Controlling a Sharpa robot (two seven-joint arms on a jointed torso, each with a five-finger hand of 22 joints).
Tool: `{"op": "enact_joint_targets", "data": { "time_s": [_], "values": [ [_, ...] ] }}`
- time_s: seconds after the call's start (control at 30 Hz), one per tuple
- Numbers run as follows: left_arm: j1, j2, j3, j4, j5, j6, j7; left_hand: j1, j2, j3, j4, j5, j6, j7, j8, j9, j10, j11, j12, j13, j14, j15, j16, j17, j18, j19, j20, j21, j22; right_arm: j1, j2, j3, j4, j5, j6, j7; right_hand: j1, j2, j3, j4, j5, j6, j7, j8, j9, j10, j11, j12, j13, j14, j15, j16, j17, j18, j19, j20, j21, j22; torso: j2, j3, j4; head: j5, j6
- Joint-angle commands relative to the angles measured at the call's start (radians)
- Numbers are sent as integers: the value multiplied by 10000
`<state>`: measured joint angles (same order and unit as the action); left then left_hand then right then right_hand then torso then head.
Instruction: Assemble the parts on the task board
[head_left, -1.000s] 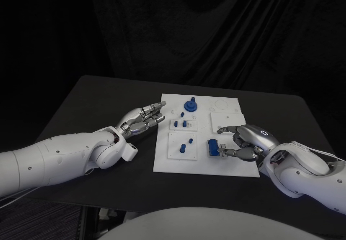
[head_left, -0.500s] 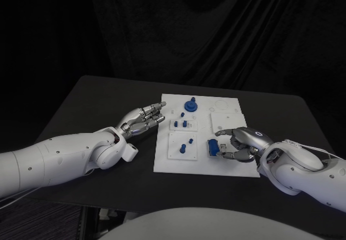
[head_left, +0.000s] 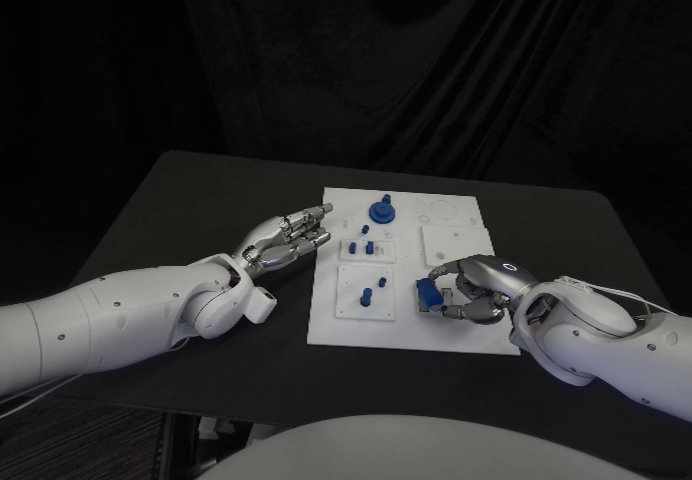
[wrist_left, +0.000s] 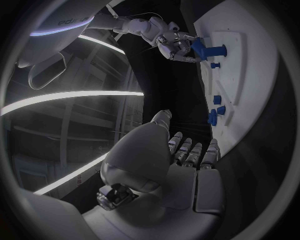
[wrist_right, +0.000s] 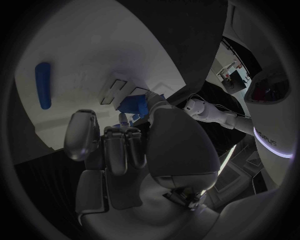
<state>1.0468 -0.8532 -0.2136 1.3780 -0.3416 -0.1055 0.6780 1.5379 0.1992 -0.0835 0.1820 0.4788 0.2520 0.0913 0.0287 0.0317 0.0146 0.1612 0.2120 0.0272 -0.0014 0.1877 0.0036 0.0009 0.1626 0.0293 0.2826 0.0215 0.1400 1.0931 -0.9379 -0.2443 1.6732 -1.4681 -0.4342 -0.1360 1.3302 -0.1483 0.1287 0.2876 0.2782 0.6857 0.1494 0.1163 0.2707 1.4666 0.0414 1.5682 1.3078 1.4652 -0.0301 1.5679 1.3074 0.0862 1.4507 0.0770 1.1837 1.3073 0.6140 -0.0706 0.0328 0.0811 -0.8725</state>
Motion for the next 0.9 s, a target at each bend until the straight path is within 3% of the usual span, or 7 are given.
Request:
{"op": "enact_joint_targets", "data": {
  "time_s": [0.03,0.2,0.63,0.9],
  "values": [
    [-17,19,8,8,16,119,186,-25,60,65,18,46,-41,47,60,12,-3,-12,43,13,14,17,-36,-9,66,23,50,9,-9,-5,26,7,-48,130,123,-112,-14,103,35,-29,-2,71,-20,39,-29,1042,82,26,2630,1056,94,29,2634,-112,5,50,45,1633,2,3,0,31,-1],
    [-20,8,8,11,16,117,183,-25,60,65,18,46,-41,47,60,12,-3,-12,43,13,14,17,-36,-9,66,23,50,9,-9,-2,58,15,-88,151,46,-77,101,162,83,-98,-13,-91,-9,-31,-181,1042,79,26,2630,1056,101,29,2634,-103,-5,67,12,1624,3,-2,-6,49,-1],
    [-25,4,8,19,16,131,173,-26,64,81,7,45,-39,42,57,12,-4,0,48,14,14,19,-36,-9,67,23,51,8,-12,-1,-6,23,33,160,-124,38,110,169,83,-103,-19,2,-27,-27,-175,1042,57,26,2630,1056,90,29,2634,-95,-15,66,-16,1616,5,3,-11,86,-1],
    [-30,-15,8,31,16,132,172,-26,64,81,7,45,-39,42,57,12,-4,0,48,14,14,19,-36,-9,67,23,51,8,-12,-1,-150,23,238,161,-328,168,-98,-25,-68,34,-3,-347,-56,-156,-467,1042,15,26,2630,1056,51,29,2634,-85,-28,43,-43,1609,17,6,-21,99,-1]
  ]
}}
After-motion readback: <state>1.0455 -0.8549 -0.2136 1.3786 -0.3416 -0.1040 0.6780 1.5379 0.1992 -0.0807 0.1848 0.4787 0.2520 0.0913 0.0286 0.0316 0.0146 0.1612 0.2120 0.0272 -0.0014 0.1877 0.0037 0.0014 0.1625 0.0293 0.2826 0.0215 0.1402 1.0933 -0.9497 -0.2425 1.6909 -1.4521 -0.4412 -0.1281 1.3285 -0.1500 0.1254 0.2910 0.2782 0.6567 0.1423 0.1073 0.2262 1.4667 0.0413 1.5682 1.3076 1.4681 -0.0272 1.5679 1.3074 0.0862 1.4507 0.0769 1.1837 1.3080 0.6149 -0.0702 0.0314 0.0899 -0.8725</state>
